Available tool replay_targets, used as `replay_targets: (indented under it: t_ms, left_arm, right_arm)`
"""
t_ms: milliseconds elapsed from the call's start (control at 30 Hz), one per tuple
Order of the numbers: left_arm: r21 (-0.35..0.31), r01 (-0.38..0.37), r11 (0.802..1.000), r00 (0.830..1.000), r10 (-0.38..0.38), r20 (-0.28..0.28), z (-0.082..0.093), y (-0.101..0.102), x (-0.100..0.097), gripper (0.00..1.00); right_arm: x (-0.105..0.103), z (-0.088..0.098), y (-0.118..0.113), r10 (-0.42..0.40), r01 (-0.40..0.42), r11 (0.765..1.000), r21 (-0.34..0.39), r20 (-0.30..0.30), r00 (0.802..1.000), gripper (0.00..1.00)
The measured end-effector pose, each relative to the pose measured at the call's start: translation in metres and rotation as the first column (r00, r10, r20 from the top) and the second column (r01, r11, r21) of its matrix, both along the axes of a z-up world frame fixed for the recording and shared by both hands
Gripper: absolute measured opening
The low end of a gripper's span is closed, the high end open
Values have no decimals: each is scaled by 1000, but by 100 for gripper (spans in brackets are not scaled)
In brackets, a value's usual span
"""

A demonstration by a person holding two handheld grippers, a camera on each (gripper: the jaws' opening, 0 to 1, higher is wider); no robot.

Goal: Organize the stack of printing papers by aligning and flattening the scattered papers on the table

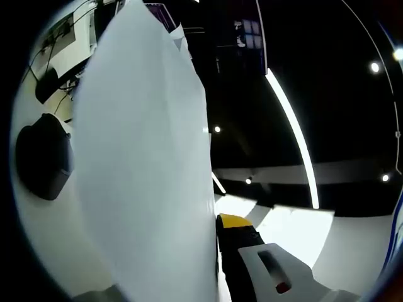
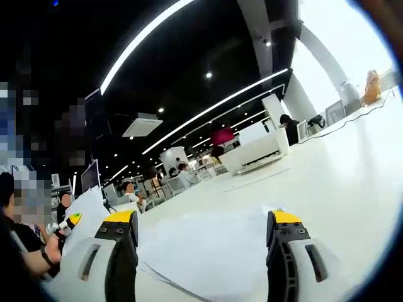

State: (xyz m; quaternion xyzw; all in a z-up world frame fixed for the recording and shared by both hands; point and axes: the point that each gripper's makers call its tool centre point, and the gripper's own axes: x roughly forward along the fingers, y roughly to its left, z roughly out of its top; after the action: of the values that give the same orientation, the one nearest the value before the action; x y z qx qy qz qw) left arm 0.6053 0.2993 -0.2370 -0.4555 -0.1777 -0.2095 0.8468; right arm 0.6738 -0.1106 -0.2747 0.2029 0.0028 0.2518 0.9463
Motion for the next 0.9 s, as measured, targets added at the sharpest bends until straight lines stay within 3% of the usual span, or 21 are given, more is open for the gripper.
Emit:
replay_targets:
  t_ms: [400, 900]
  left_arm:
    - [-2, 0, 1000, 1000, 0, -2, 0, 1, 1, 6]
    - [-3, 0, 1000, 1000, 0, 0, 0, 1, 1, 6]
  right_arm:
    - [6, -1, -22, -41, 41, 999, 4, -6, 999, 79]
    - [6, -1, -23, -49, 49, 999, 5, -8, 999, 79]
